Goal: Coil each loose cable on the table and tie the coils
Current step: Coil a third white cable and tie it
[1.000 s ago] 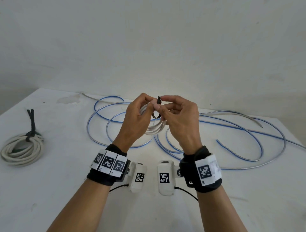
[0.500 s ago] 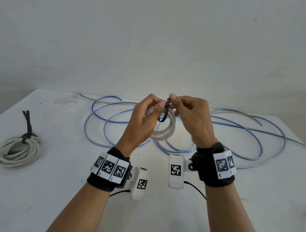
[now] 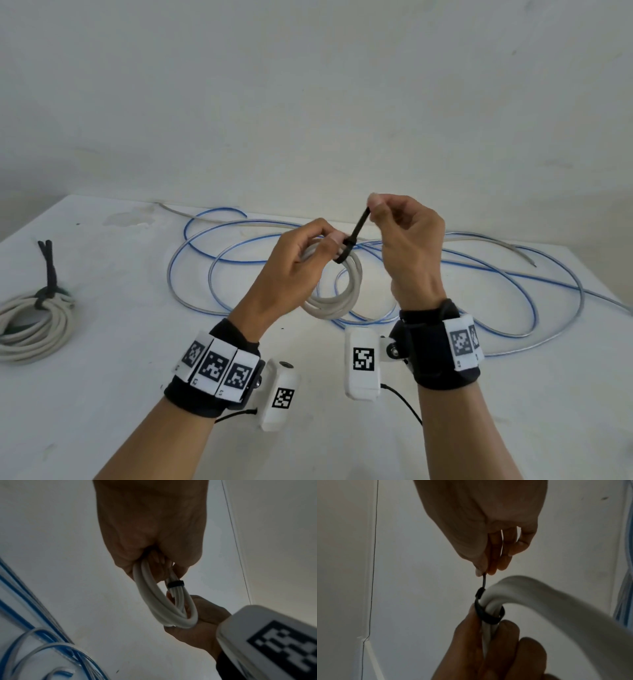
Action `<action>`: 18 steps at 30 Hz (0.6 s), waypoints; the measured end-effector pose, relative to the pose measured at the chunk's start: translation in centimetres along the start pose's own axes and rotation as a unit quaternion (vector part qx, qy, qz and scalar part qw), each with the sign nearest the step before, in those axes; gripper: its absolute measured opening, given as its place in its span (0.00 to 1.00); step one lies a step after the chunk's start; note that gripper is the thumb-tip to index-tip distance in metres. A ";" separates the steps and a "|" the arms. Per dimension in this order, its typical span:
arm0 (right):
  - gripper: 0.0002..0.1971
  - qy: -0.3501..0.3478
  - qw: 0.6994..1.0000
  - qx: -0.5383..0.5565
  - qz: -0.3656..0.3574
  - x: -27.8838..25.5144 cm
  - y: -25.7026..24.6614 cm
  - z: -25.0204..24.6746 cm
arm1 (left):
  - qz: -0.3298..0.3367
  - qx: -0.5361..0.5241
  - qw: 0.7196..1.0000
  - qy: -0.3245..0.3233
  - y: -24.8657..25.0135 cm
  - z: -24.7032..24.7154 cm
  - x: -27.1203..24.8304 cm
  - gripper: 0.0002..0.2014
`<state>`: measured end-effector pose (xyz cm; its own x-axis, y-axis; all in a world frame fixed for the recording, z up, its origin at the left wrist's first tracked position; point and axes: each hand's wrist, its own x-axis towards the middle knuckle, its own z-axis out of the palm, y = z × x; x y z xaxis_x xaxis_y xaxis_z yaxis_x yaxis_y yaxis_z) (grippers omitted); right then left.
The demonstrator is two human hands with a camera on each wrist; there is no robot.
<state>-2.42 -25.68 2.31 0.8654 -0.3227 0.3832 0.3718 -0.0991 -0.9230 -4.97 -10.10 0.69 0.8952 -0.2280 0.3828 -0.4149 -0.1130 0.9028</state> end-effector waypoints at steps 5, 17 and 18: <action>0.11 -0.061 0.997 0.026 0.048 -0.4 -0.7 -0.2 | -0.008 -0.016 1.000 0.004 0.1 -0.2 -0.1 0.12; 0.09 -0.077 0.997 0.009 -0.009 -0.8 -0.1 0.5 | -0.043 -0.050 0.998 0.017 -0.4 0.2 0.2 0.14; 0.10 -0.068 0.998 0.003 -0.015 -0.8 0.0 0.6 | -0.042 -0.053 0.998 0.019 -0.4 0.3 0.2 0.15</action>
<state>-2.94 -24.84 2.03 0.8917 -0.1890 0.4114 0.3990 -0.1010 -0.9114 -4.69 -10.41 0.38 0.9326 -0.1852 0.3098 -0.3200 -0.0271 0.9470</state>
